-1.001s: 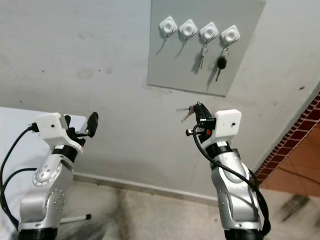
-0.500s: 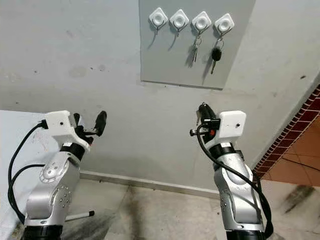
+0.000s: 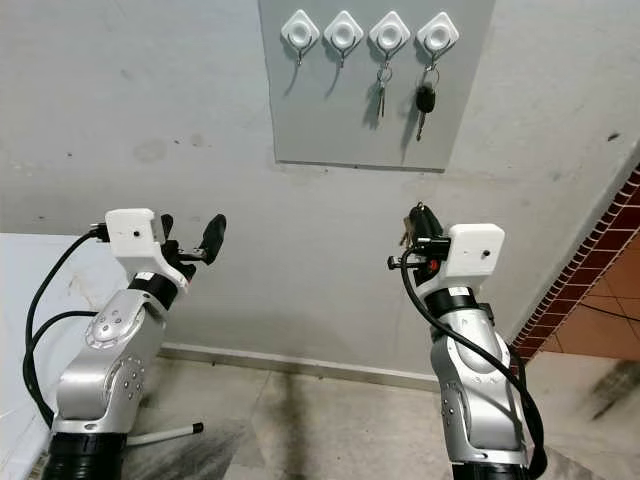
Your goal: Hang keys on a hook
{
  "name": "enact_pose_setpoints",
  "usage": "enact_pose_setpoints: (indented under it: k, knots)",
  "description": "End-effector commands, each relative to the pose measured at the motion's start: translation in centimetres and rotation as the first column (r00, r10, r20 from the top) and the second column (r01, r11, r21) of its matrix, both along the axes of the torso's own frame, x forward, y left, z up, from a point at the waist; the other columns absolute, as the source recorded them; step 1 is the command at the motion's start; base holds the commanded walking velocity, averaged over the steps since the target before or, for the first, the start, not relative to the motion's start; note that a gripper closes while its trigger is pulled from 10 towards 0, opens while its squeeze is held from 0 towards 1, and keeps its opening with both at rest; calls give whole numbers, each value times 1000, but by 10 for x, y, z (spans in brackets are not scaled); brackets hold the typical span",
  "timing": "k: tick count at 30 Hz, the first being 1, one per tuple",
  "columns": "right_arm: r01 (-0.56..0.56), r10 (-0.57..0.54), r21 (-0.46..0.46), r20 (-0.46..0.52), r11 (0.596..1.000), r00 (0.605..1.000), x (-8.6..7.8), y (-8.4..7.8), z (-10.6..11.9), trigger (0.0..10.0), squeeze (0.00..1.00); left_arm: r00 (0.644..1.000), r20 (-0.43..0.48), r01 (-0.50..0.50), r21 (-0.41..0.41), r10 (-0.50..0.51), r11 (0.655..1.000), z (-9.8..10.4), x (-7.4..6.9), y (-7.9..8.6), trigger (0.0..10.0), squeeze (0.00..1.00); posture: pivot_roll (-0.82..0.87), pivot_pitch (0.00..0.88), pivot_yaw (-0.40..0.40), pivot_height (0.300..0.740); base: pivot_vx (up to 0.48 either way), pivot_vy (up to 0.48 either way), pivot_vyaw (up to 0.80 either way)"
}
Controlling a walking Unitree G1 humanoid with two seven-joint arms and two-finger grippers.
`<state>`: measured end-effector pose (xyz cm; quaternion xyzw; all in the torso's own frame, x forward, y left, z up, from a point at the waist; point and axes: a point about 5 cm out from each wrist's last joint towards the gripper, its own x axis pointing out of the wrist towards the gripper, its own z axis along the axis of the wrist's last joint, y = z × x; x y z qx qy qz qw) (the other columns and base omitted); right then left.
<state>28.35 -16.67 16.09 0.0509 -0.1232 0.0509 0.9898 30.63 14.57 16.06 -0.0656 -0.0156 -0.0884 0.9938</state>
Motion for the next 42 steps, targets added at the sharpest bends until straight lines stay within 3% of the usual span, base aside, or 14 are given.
enact_pose_setpoints:
  k: [1,9,18,33,42]
  knots:
    - [2,-2,0,19,1000,1000,0,1,3,10000,0,1000,11,15,22,-15,1000,5,4,-1,10000,0,-34,5,81,740,0,0,0]
    - [14,-15,17,41,1000,999,3,8,2,10000,0,998,11,54,60,-55,997,11,10,2,10000,0,-33,15,141,740,0,0,0]
    - [18,-19,35,38,999,999,2,14,-2,10000,0,998,14,67,81,-68,994,14,11,5,10000,0,-27,17,152,740,0,0,0]
    - [-52,53,-5,70,999,996,17,15,14,10000,0,997,70,-14,-11,15,1000,16,8,4,10000,0,2,0,26,740,0,0,0]
    - [-70,73,-24,110,997,991,22,13,28,10000,0,995,98,-16,-46,20,999,23,11,5,10000,0,-2,0,8,740,0,0,0]
